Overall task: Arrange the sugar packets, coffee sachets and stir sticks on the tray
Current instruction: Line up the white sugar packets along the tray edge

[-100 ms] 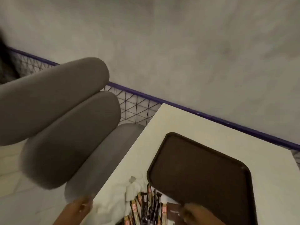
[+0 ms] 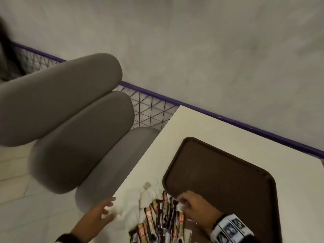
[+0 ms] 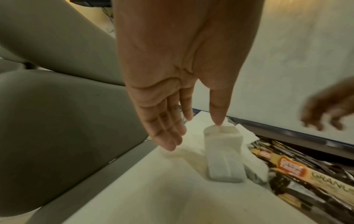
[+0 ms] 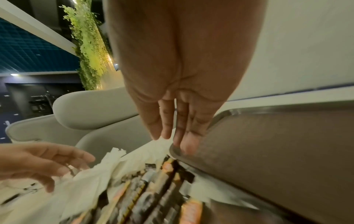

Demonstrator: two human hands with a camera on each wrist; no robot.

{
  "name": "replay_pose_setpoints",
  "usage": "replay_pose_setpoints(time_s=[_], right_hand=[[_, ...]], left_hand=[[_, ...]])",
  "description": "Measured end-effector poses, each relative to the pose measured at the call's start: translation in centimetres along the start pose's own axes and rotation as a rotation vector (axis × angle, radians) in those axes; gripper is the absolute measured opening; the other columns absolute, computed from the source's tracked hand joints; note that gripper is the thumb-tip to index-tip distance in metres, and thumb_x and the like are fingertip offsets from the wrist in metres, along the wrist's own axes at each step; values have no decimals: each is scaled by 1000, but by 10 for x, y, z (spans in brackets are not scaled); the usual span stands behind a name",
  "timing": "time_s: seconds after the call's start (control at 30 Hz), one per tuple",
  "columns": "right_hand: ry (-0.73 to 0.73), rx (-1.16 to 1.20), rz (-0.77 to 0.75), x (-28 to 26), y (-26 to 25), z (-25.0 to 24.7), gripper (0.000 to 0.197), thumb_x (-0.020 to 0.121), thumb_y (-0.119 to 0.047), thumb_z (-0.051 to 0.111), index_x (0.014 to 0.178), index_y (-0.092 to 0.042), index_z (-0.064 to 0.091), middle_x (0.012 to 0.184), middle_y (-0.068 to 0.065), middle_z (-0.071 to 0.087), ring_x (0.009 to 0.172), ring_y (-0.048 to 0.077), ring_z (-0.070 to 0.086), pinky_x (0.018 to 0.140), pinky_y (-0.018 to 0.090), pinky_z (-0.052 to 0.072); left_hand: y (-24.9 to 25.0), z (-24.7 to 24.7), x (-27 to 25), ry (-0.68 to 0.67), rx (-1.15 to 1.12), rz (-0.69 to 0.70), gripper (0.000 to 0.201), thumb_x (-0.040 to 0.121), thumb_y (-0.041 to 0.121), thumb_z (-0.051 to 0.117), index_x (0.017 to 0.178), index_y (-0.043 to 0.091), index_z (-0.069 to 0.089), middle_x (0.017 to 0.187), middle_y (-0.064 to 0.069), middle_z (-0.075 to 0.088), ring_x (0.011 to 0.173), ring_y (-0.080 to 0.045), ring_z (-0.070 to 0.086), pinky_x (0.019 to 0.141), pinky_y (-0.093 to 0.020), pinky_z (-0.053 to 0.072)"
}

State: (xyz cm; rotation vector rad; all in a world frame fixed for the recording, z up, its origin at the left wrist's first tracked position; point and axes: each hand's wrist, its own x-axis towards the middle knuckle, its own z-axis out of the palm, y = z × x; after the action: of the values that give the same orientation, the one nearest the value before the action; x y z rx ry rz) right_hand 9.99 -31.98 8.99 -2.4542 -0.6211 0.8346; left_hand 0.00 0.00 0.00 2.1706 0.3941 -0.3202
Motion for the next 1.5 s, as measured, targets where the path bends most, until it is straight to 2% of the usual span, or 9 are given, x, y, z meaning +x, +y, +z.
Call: replay_pose_setpoints(time_s=[0.17,0.3,0.4,0.6,0.73,0.93,1.17,1.33,1.5], right_hand=[[24,24,-22,76,-28,24,63,85,-15,60,140,-12,31,127,5,37,119,16,41,103,23,33],[-48,-84,-26,109,-46,32,84,80,-10,62,147,-13,11,148,9,19,138,25,19,112,34,27],[-126,-173,46,118,-53,40,98,77,-12,67,148,-17,0,151,7,14,139,26,15,111,39,30],[-90,-416,52,125,-56,49,76,77,-12,68,138,-5,24,134,13,37,127,28,31,103,38,36],[41,-530,8,124,-54,46,41,85,-15,57,124,-7,47,128,12,41,121,28,33,102,35,33],[0,-378,47,125,-49,45,52,84,-18,61,129,-13,38,130,13,42,124,29,33,103,36,32],[-4,-525,23,126,-48,46,40,89,-17,54,126,-5,43,129,14,45,123,28,36,103,37,31],[65,-287,17,123,-45,41,29,86,-7,54,115,-7,51,124,12,45,119,27,38,100,33,38],[99,3,83,119,-42,32,21,86,-6,51,107,-9,52,107,13,60,97,27,57,75,29,45]], left_hand=[[18,4,-4,-96,37,-62,72,78,50,66,136,34,27,130,5,42,104,-12,50,85,-18,39],[25,5,-11,-120,-49,-30,121,39,91,54,140,35,21,132,6,42,107,-11,51,85,-17,40],[28,9,-13,-211,43,-26,137,34,89,57,148,28,11,139,5,36,110,-10,43,88,-13,37],[34,21,7,-166,211,49,76,82,28,69,145,21,28,110,10,44,97,-6,44,75,-1,32],[38,19,20,-64,129,6,67,83,33,68,141,20,37,113,6,48,97,-8,47,80,-11,33],[40,36,28,-114,150,23,100,71,51,74,148,21,18,140,1,31,131,-17,29,108,-25,27],[36,43,40,-67,78,49,49,76,28,74,119,17,53,103,2,48,103,-18,46,80,-18,32],[35,40,37,0,-14,120,18,77,34,66,76,34,48,90,7,46,85,-6,44,71,-6,31],[31,47,28,93,-168,184,11,83,39,61,88,29,60,89,11,64,88,-7,57,78,-15,41]])
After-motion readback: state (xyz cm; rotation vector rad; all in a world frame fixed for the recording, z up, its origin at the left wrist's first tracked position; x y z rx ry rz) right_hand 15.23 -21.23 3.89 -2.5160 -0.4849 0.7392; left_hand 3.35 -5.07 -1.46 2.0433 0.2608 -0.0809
